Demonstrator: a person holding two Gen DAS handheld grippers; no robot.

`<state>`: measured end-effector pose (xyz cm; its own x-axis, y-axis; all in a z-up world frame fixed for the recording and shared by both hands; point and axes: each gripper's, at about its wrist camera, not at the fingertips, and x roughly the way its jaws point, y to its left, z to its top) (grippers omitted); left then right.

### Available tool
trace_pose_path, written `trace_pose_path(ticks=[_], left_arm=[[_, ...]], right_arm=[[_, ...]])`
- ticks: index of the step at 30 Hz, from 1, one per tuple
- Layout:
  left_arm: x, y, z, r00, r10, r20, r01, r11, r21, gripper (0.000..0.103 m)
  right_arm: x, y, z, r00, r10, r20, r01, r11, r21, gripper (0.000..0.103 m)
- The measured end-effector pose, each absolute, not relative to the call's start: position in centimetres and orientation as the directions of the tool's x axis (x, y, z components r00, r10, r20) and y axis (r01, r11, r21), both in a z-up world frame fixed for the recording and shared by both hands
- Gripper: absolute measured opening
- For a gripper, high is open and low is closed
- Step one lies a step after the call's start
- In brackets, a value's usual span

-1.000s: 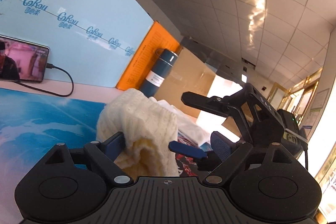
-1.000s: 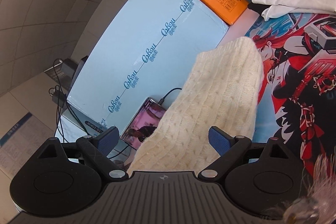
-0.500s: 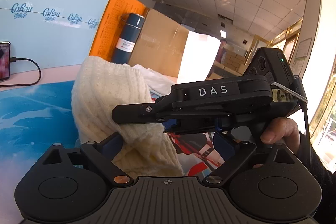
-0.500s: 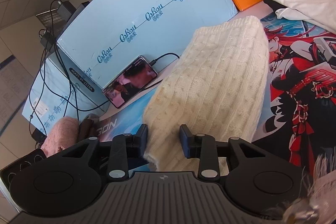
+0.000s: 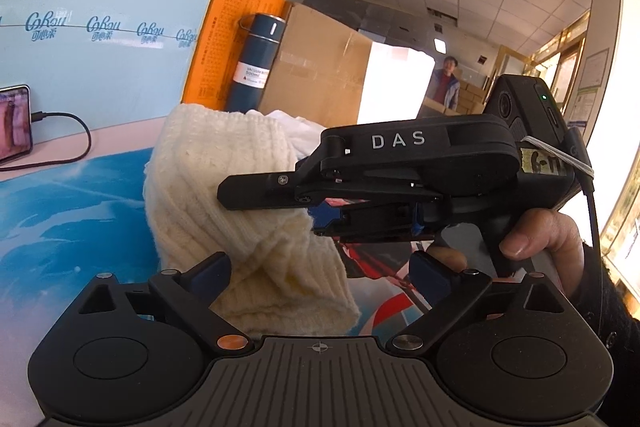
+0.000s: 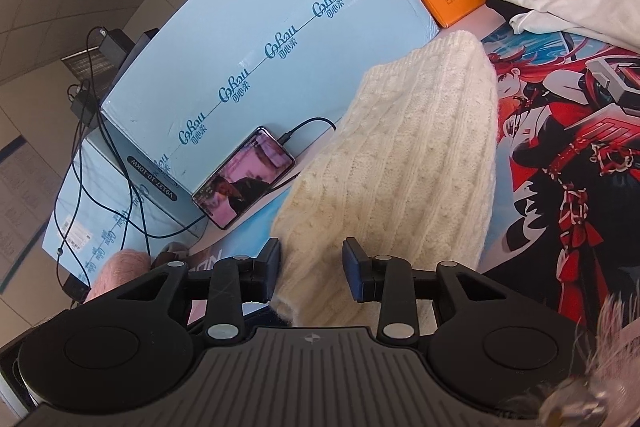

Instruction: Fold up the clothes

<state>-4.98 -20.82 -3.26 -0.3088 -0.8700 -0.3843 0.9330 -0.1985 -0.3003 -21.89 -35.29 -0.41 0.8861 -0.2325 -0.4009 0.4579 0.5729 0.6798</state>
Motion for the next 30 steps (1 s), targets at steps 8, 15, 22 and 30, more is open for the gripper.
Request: trace_pose_path(ticks=[8, 15, 22, 30], left_arm=[[-2.9, -17.5, -1.9, -0.394, -0.837, -0.38, 0.915, -0.319, -0.245, 0.098], [3.1, -15.7, -1.1, -0.235, -0.948, -0.213, 0.897, -0.127, -0.423, 0.099], [6.1, -15.3, -1.9, -0.09, -0.973, -0.212, 0.829, 0.045, -0.557, 0.099], [6.5, -16.0, -2.6, -0.073, -0.967, -0.245, 0.794, 0.093, -0.6, 0.099]], right_arm=[[-24.0, -36.2, -0.3, 0.894, -0.256, -0.368, 0.449, 0.515, 0.73, 0.05], [-21.3, -35.5, 3.7, 0.858, -0.323, -0.399, 0.51, 0.629, 0.587, 0.072], [-11.9, -33.0, 3.1, 0.625, -0.483, -0.613, 0.685, 0.716, 0.135, 0.073], [-15.0, -33.1, 1.8, 0.668, -0.538, -0.514, 0.689, 0.709, 0.153, 0.014]])
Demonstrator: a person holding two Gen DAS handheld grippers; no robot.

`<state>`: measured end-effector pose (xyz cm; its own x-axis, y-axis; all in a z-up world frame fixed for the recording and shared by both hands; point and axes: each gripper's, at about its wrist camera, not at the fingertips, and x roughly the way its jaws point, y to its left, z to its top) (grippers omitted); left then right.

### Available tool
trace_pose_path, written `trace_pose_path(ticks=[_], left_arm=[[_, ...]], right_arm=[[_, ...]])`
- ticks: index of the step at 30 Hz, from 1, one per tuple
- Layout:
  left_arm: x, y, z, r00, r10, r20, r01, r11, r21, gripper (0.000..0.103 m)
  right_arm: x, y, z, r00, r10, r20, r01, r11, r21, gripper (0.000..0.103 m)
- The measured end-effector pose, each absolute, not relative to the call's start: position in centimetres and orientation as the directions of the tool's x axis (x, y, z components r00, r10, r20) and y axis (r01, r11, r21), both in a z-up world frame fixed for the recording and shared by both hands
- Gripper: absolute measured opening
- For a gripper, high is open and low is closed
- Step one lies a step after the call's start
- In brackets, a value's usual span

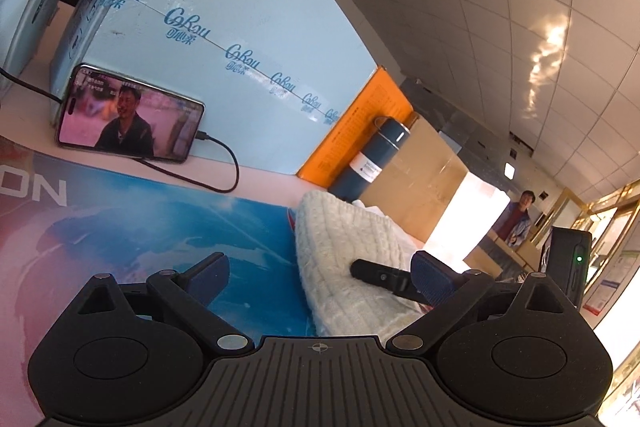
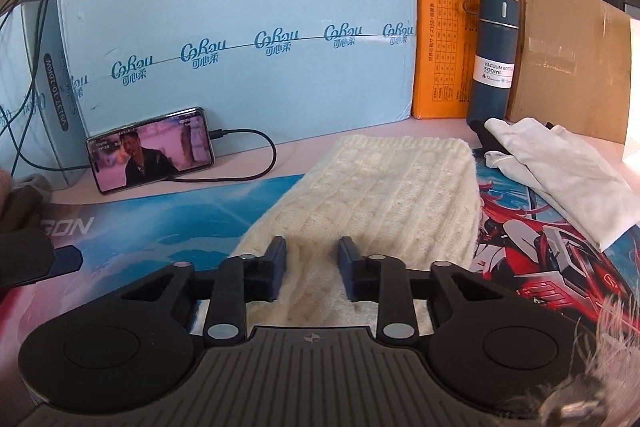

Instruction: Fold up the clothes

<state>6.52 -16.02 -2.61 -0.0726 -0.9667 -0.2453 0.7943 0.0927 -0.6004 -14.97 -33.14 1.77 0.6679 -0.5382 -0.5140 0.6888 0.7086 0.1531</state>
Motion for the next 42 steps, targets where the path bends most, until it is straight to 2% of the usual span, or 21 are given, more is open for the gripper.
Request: trace_pose_path(ticks=[1, 4, 9, 11, 12, 13, 17, 18, 21, 26, 29, 31, 32, 35, 42], left_arm=[[6.4, -16.3, -2.8, -0.076, -0.964, -0.257, 0.791, 0.099, -0.604, 0.099], [5.8, -17.5, -3.2, -0.087, -0.949, -0.302, 0.779, 0.124, -0.614, 0.099], [4.8, -18.6, -3.5, -0.049, -0.931, -0.361, 0.793, 0.183, -0.581, 0.099], [4.0, -18.6, -3.1, -0.048, -0.927, -0.371, 0.831, 0.169, -0.53, 0.099], [3.5, -18.6, -2.9, -0.042, -0.923, -0.383, 0.853, 0.167, -0.495, 0.099], [3.0, -18.6, -2.8, -0.041, -0.917, -0.396, 0.87, 0.162, -0.465, 0.099], [1.0, -19.6, -3.1, -0.036, -0.881, -0.471, 0.93, 0.144, -0.339, 0.099], [0.5, -20.1, -3.2, -0.037, -0.872, -0.489, 0.939, 0.137, -0.315, 0.099], [-1.2, -21.4, -3.4, -0.042, -0.843, -0.537, 0.964, 0.107, -0.245, 0.099], [-2.1, -20.7, -3.5, -0.057, -0.809, -0.585, 0.985, 0.051, -0.165, 0.099], [-2.1, -19.3, -2.9, -0.045, -0.817, -0.574, 0.993, 0.025, -0.113, 0.099], [-1.4, -18.6, -2.5, -0.032, -0.833, -0.553, 0.99, 0.048, -0.131, 0.099], [-0.8, -18.4, -2.3, -0.026, -0.84, -0.542, 0.987, 0.066, -0.15, 0.099], [0.5, -18.2, -2.2, -0.01, -0.854, -0.52, 0.971, 0.116, -0.209, 0.099], [2.7, -18.9, -2.5, 0.013, -0.866, -0.499, 0.91, 0.217, -0.353, 0.099]], right_arm=[[-15.9, -33.6, 2.1, 0.69, -0.519, -0.505, 0.682, 0.7, 0.213, 0.001], [-18.7, -35.0, 2.7, 0.749, -0.478, -0.459, 0.65, 0.662, 0.373, 0.001], [-20.1, -35.7, 3.5, 0.78, -0.442, -0.443, 0.617, 0.658, 0.431, 0.003], [-19.0, -35.5, 3.8, 0.786, -0.404, -0.468, 0.601, 0.675, 0.428, 0.031], [-18.2, -35.5, 4.0, 0.785, -0.385, -0.485, 0.595, 0.687, 0.418, 0.061], [-17.2, -35.4, 4.1, 0.78, -0.371, -0.505, 0.593, 0.697, 0.403, 0.067], [-12.4, -34.9, 4.2, 0.642, -0.414, -0.646, 0.69, 0.679, 0.251, 0.07], [-11.6, -34.4, 4.0, 0.619, -0.429, -0.658, 0.694, 0.691, 0.202, 0.075], [-10.0, -32.8, 3.1, 0.559, -0.484, -0.673, 0.679, 0.733, 0.037, 0.077], [-9.9, -32.2, 1.8, 0.52, -0.516, -0.681, 0.612, 0.781, -0.125, 0.072], [-10.4, -31.6, 1.6, 0.523, -0.533, -0.665, 0.594, 0.788, -0.165, 0.059], [-11.0, -31.0, 1.4, 0.545, -0.55, -0.633, 0.59, 0.788, -0.177, 0.045], [-11.5, -30.8, 1.2, 0.561, -0.556, -0.613, 0.594, 0.786, -0.169, 0.041], [-13.2, -30.7, 1.4, 0.617, -0.544, -0.569, 0.61, 0.787, -0.091, 0.018], [-18.1, -32.5, 2.9, 0.707, -0.517, -0.482, 0.652, 0.741, 0.162, 0.016]])
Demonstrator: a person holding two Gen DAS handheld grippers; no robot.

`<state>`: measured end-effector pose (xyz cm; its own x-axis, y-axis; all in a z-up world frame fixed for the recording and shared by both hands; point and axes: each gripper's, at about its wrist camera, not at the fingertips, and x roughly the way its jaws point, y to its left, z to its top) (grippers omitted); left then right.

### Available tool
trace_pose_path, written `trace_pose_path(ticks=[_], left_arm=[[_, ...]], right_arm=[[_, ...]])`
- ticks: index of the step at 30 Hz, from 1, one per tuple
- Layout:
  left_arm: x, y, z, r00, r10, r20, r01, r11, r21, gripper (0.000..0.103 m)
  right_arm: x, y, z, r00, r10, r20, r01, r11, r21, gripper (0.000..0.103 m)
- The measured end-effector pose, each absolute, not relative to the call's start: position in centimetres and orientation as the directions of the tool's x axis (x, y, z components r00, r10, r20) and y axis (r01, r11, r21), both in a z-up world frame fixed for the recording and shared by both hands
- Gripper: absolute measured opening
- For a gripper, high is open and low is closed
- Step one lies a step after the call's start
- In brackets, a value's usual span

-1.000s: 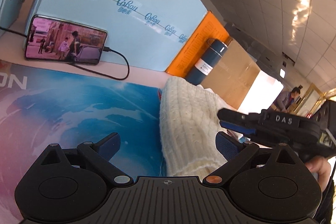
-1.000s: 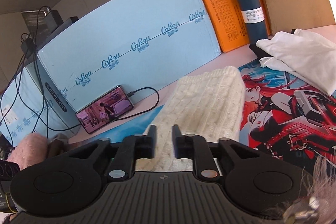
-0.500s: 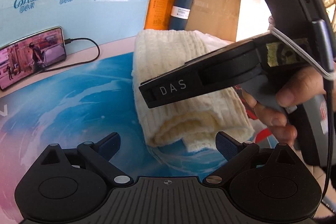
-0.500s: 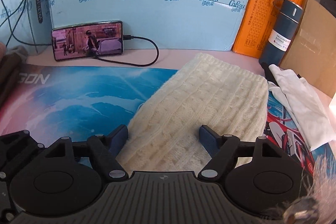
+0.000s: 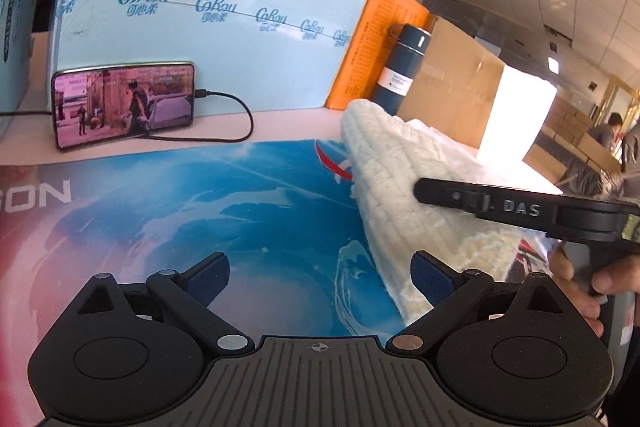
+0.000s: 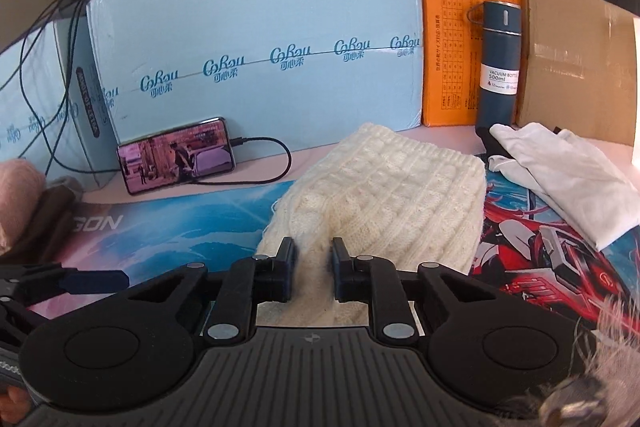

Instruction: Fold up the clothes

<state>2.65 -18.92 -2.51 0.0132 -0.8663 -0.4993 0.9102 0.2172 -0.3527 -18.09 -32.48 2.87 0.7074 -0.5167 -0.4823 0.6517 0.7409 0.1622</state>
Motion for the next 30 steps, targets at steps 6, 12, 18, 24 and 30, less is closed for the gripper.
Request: trace_pose_path(ticks=[6, 12, 18, 24, 30], left_arm=[[2.3, -20.3, -2.7, 0.059, -0.846, -0.531, 0.877, 0.297, -0.377, 0.099], [-0.5, -23.0, -3.5, 0.037, -0.822, -0.568, 0.886, 0.29, -0.362, 0.088], [-4.1, -25.4, -3.9, -0.027, -0.825, -0.565, 0.937, 0.176, -0.301, 0.056], [-6.0, -26.0, -4.2, -0.056, -0.828, -0.559, 0.958, 0.114, -0.264, 0.037], [-5.8, -25.9, -4.2, -0.065, -0.83, -0.555, 0.951, 0.117, -0.287, 0.037]], right_arm=[[-23.0, -34.2, 4.0, 0.741, -0.538, -0.402, 0.666, 0.667, 0.334, 0.016], [-27.8, -36.0, 3.3, 0.755, -0.546, -0.363, 0.654, 0.59, 0.474, 0.016], [-31.7, -36.6, 1.5, 0.766, -0.547, -0.339, 0.635, 0.558, 0.534, 0.016], [-34.0, -37.3, 0.5, 0.764, -0.54, -0.354, 0.635, 0.528, 0.564, 0.019], [-34.2, -38.0, 1.6, 0.746, -0.559, -0.362, 0.653, 0.507, 0.562, 0.062]])
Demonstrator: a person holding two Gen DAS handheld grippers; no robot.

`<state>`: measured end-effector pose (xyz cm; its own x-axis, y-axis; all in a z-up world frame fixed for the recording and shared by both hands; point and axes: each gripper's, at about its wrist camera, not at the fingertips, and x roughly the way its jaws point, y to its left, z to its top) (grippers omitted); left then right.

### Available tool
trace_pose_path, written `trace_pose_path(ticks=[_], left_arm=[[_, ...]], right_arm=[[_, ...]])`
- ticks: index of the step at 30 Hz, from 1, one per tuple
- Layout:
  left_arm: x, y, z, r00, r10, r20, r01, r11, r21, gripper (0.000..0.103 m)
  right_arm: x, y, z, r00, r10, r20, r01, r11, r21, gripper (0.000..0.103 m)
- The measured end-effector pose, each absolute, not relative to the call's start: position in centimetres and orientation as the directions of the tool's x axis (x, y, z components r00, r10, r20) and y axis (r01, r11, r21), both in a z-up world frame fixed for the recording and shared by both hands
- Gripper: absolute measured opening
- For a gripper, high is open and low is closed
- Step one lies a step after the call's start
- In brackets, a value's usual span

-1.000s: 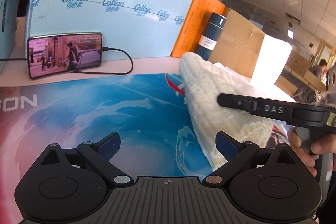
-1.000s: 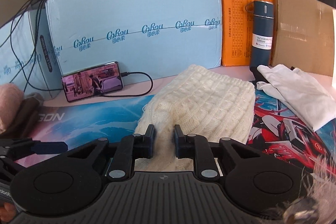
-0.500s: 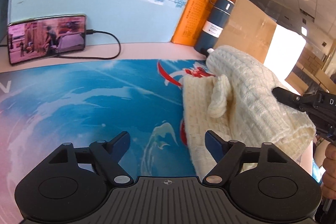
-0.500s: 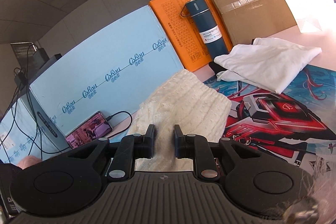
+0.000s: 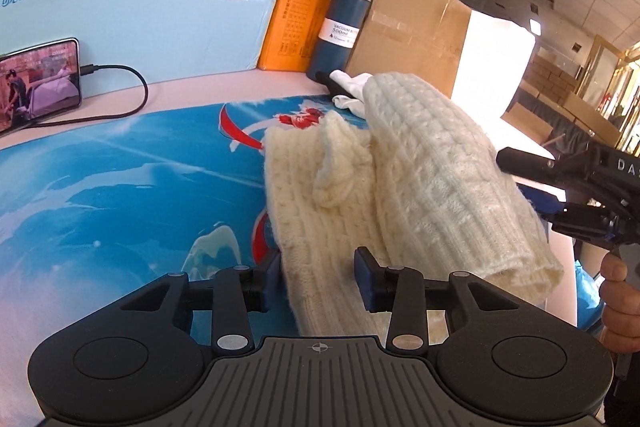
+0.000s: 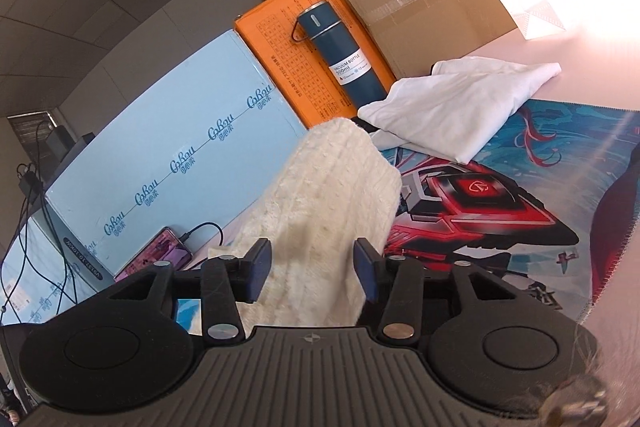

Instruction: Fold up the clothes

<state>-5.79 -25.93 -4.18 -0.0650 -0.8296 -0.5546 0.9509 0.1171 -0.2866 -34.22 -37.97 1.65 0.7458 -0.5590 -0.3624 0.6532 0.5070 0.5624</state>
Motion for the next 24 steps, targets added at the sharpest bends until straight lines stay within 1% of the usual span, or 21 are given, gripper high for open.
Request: trace_pose_path(ticks=[1, 3, 4, 5, 6, 8, 9, 10, 11, 12, 13, 16, 18, 21, 24], left_arm=[[-5.8, -25.9, -4.2, -0.065, -0.83, -0.554, 0.951, 0.116, -0.286, 0.038], [-5.8, -25.8, -4.2, -0.067, -0.83, -0.553, 0.951, 0.114, -0.287, 0.037], [-5.8, -25.8, -4.2, -0.072, -0.83, -0.553, 0.951, 0.111, -0.29, 0.035], [-5.7, -25.8, -4.2, -0.079, -0.83, -0.552, 0.949, 0.106, -0.295, 0.027], [-5.7, -25.8, -4.2, -0.087, -0.83, -0.552, 0.948, 0.102, -0.303, 0.024], [-5.6, -25.8, -4.3, -0.101, -0.831, -0.548, 0.944, 0.094, -0.317, 0.019], [-5.5, -25.7, -4.3, -0.105, -0.833, -0.543, 0.942, 0.092, -0.323, 0.018], [-5.5, -25.6, -4.3, -0.107, -0.836, -0.537, 0.94, 0.091, -0.329, 0.015], [-5.3, -25.5, -4.2, -0.108, -0.841, -0.53, 0.937, 0.092, -0.336, 0.013], [-5.1, -25.4, -4.2, -0.109, -0.844, -0.525, 0.934, 0.093, -0.344, 0.012], [-4.9, -25.3, -4.1, -0.112, -0.847, -0.52, 0.931, 0.094, -0.352, 0.012], [-4.0, -24.6, -3.8, -0.079, -0.855, -0.513, 0.932, 0.12, -0.343, 0.011], [-3.0, -23.8, -3.4, -0.044, -0.864, -0.502, 0.929, 0.15, -0.34, 0.011], [-0.7, -21.7, -2.8, 0.037, -0.875, -0.482, 0.919, 0.219, -0.327, 0.011], [1.8, -18.5, -2.3, 0.154, -0.873, -0.464, 0.909, 0.309, -0.28, 0.011]], right_arm=[[-33.8, -38.3, 1.8, 0.74, -0.555, -0.381, 0.662, 0.5, 0.558, 0.072], [-33.0, -39.1, 2.0, 0.722, -0.548, -0.423, 0.685, 0.477, 0.551, 0.073], [-32.8, -39.5, 2.0, 0.716, -0.544, -0.437, 0.691, 0.465, 0.553, 0.074], [-32.6, -39.8, 2.0, 0.713, -0.54, -0.448, 0.694, 0.454, 0.558, 0.076], [-32.5, -40.1, 1.8, 0.704, -0.537, -0.464, 0.703, 0.438, 0.56, 0.08], [-32.3, -40.7, 1.1, 0.679, -0.532, -0.505, 0.727, 0.398, 0.559, 0.08], [-32.4, -40.8, 0.8, 0.669, -0.534, -0.518, 0.737, 0.382, 0.557, 0.075], [-32.4, -40.8, 0.4, 0.659, -0.539, -0.525, 0.745, 0.37, 0.555, 0.057], [-32.6, -40.8, 0.0, 0.653, -0.549, -0.522, 0.749, 0.365, 0.553, 0.044], [-32.8, -40.7, -0.3, 0.648, -0.561, -0.514, 0.752, 0.365, 0.549, 0.032], [-32.9, -40.6, -0.5, 0.654, -0.568, -0.499, 0.744, 0.368, 0.557, 0.026], [-32.6, -40.2, -0.4, 0.707, -0.549, -0.445, 0.692, 0.409, 0.595, 0.023], [-31.2, -39.4, -0.1, 0.735, -0.531, -0.422, 0.668, 0.461, 0.583, 0.022], [-28.2, -38.1, 0.3, 0.782, -0.48, -0.397, 0.621, 0.545, 0.563, 0.022], [-25.0, -37.0, 0.5, 0.829, -0.4, -0.39, 0.559, 0.608, 0.565, 0.022]])
